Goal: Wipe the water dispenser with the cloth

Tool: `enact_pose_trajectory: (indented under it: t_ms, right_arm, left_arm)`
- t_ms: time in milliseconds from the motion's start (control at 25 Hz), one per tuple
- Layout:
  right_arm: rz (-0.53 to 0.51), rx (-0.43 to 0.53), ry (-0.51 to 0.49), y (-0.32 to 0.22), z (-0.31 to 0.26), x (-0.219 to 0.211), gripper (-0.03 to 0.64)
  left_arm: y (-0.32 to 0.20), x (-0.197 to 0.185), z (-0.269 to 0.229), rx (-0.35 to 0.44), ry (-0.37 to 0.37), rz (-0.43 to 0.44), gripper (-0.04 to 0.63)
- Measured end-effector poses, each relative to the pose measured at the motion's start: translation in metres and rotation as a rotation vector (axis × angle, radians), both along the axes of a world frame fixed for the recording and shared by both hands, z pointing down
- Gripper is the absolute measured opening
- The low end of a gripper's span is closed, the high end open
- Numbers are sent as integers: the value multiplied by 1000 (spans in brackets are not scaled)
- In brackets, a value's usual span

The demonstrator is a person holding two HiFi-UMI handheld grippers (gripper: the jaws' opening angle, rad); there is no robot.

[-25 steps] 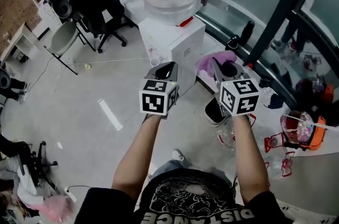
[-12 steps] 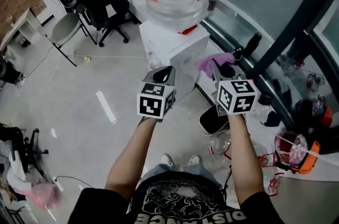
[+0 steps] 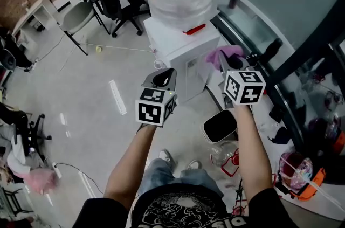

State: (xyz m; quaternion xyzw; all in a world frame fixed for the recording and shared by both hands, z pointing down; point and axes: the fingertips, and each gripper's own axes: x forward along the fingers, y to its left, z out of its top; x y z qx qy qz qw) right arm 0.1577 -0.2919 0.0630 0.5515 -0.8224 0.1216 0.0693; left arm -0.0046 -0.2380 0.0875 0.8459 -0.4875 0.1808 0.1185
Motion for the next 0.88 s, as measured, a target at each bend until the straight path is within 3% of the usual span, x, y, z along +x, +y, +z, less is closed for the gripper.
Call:
enact_pose_trajectory:
  t_ms: [360, 640, 880]
  right_arm:
    - [36, -12, 52, -53, 45, -2, 41]
    - [55, 31, 111, -87, 78, -8, 41]
    - [23, 70, 148, -92, 113, -9, 41]
  left_arm:
    - [-30, -7, 40, -18, 13, 29, 29]
    - [-60, -5, 67, 37, 32, 78, 28]
    - [-57, -14, 108, 72, 31, 27, 28]
